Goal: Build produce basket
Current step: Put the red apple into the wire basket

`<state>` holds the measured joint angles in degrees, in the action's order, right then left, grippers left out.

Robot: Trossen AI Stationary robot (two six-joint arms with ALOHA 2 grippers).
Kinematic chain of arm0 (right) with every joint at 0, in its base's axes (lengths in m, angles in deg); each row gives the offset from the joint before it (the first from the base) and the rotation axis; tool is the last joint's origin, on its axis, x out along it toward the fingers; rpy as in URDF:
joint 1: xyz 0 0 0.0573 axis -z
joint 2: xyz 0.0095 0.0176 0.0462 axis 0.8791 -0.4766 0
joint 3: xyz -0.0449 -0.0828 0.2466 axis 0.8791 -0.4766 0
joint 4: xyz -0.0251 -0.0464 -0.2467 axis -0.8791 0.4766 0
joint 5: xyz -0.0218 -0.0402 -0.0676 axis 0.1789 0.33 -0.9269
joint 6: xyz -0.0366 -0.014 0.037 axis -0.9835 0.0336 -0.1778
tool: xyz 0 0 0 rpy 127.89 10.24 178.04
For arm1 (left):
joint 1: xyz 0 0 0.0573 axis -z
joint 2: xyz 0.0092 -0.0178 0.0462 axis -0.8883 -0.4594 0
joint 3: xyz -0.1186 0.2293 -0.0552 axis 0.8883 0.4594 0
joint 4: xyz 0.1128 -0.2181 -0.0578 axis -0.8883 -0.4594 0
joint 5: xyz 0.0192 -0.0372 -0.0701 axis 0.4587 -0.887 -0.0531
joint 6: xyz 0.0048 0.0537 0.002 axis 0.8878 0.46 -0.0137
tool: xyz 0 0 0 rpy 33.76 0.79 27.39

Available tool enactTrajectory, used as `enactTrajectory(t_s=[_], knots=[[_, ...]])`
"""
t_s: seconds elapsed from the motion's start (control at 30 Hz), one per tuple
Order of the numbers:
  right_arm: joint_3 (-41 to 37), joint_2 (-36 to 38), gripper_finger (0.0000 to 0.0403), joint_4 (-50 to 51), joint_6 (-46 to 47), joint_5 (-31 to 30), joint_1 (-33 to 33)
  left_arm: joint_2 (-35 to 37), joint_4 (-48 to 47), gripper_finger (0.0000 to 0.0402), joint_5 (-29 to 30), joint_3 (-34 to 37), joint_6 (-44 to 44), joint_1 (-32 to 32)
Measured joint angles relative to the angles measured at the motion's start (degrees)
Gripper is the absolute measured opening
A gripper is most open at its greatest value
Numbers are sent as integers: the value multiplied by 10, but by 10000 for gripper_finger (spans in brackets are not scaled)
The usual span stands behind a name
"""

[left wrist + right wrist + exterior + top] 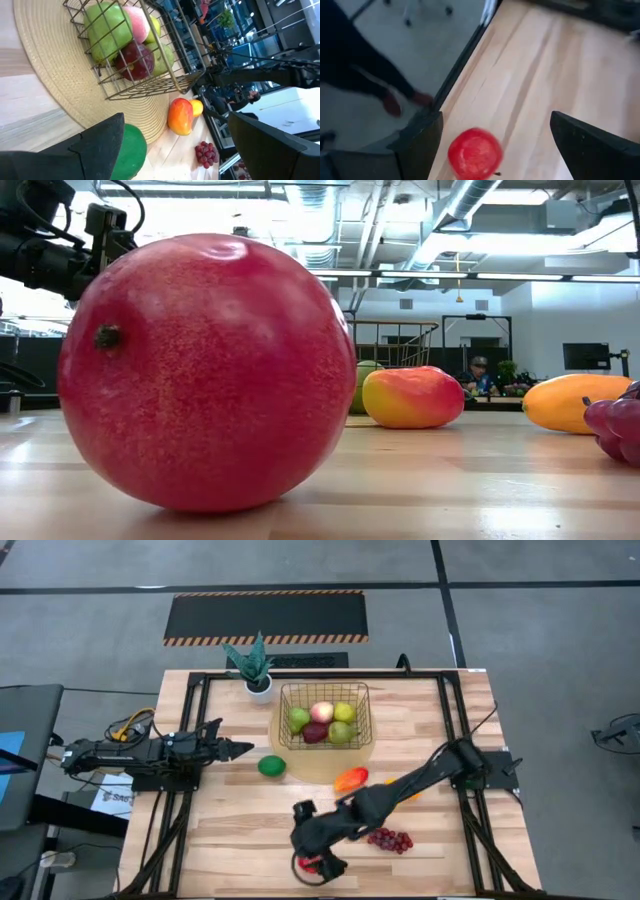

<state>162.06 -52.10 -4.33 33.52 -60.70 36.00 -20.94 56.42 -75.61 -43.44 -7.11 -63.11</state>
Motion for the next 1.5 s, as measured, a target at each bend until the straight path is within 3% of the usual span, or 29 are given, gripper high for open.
enactTrajectory(t_s=[0.17,0.4,1.3,1.5], knots=[[0,-54,383,-13,-27,41,-3,-4,0,341,-4,0,-1,0],[0,-94,383,-25,-79,50,-11,-5,0,341,-9,0,-1,0],[2,-147,383,30,-67,47,-9,-5,0,341,-10,0,3,0],[1,-147,360,35,-24,49,-4,-5,0,341,-10,0,1,0]])
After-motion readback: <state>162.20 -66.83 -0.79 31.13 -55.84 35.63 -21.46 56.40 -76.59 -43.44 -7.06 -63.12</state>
